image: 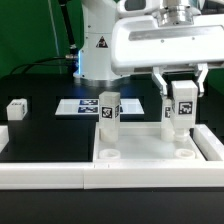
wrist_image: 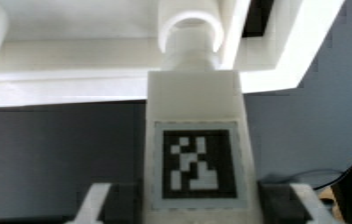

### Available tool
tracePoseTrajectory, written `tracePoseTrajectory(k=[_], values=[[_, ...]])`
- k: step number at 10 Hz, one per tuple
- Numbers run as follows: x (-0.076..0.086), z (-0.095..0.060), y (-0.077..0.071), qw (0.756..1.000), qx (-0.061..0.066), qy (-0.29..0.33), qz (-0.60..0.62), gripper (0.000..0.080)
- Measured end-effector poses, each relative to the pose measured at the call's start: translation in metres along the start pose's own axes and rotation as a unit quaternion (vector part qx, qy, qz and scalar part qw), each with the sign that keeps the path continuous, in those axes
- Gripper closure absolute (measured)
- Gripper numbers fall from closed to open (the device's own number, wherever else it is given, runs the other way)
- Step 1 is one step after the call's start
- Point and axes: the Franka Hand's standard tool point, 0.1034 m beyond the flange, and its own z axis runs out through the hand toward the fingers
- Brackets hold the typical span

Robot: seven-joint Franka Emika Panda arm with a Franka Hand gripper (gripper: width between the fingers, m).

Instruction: Assemble square table

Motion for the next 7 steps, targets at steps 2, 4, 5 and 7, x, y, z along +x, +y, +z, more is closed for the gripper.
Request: tracePoseTrajectory(k=[2, 4, 5, 7], values=[[-0.0004, 0.0031, 0.0033, 1.000, -0.002, -0.001, -0.003, 0.0508], [-0.0007, 0.0032, 0.0032, 1.000, -0.002, -0.001, -0.003, 0.0508], [-0.0007, 0.0032, 0.0032, 1.000, -0.002, -0.001, -0.003, 0.0508], [-0.0030, 0.0029, -0.0048, 1.000, -0.001, -0.002, -0.001, 0.0508]])
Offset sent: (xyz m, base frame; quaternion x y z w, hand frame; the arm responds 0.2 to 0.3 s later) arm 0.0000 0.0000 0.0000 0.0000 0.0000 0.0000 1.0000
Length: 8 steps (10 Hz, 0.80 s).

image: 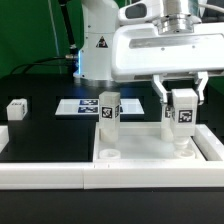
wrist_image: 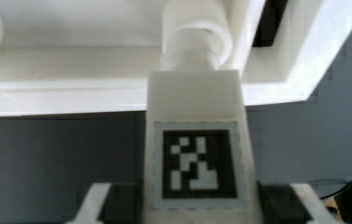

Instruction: Assemble square table

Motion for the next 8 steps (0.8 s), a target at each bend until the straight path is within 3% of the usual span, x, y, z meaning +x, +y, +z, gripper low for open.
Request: tracePoseTrajectory(k=[3, 8], values=[[0.0067, 0.0021, -0.0021, 1.000, -0.002, 0.006, -0.010, 0.0508], [0.0014, 0.0100, 0.0013, 1.000, -0.005, 0.001, -0.009, 0.0508]])
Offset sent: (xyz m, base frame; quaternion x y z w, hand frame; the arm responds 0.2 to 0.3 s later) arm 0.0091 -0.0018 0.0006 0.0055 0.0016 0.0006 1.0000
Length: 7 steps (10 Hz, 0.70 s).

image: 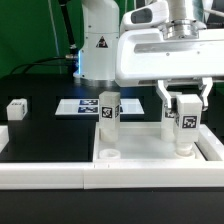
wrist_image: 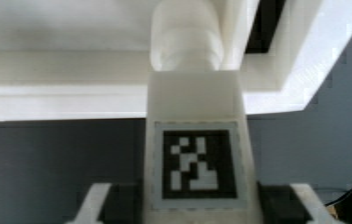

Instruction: Assemble square table

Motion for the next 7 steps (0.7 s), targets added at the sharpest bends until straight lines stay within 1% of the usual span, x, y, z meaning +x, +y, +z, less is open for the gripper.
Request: tracePoseTrajectory(k=[1, 4, 7], values=[[0.000, 0.002, 0.000, 1.000, 0.000, 0.000, 0.000, 0.0508], [-0.009, 0.010, -0.001, 1.000, -0.001, -0.008, -0.002, 0.0508], [-0.013, 0.010, -0.005, 1.000, -0.002, 0.000, -0.004, 0.0508]])
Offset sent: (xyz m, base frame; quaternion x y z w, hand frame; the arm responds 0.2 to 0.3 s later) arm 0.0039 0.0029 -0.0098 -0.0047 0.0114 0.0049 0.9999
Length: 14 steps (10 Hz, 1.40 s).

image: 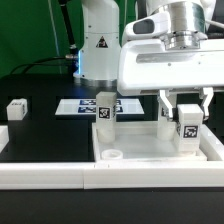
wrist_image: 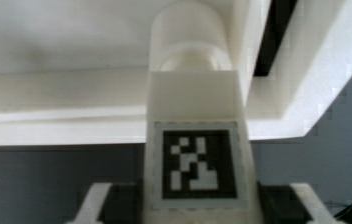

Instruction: Assemble square table

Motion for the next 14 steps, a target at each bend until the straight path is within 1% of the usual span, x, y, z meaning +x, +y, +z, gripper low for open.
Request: tracePoseTrajectory(k=[2, 4, 5, 6, 7, 8, 9, 10, 14], values=[[-0.0012, -0.0004, -0.0050, 1.000, 0.002, 0.000, -0.002, 0.0508], [-0.0002, 0.0000, -0.0044, 1.000, 0.003, -0.006, -0.001, 0.0508], [-0.0031, 0.0011, -0.0046, 1.000, 0.003, -0.013, -0.001, 0.0508], [-0.0031, 0.0012, -0.0046, 1.000, 0.003, -0.013, -0.001, 0.0326], [-0.0033, 0.0013, -0.0046, 1.000, 0.003, -0.013, -0.001, 0.0211], [-0.0034, 0.0013, -0.0046, 1.000, 0.003, -0.013, -0.001, 0.0211], [-0.0035, 0.0014, -0.0046, 1.000, 0.003, -0.013, -0.001, 0.0162], [-0.0035, 0.0014, -0.0046, 1.000, 0.003, -0.013, -0.001, 0.0153], [-0.0037, 0.0015, -0.0045, 1.000, 0.003, -0.013, -0.001, 0.0151]])
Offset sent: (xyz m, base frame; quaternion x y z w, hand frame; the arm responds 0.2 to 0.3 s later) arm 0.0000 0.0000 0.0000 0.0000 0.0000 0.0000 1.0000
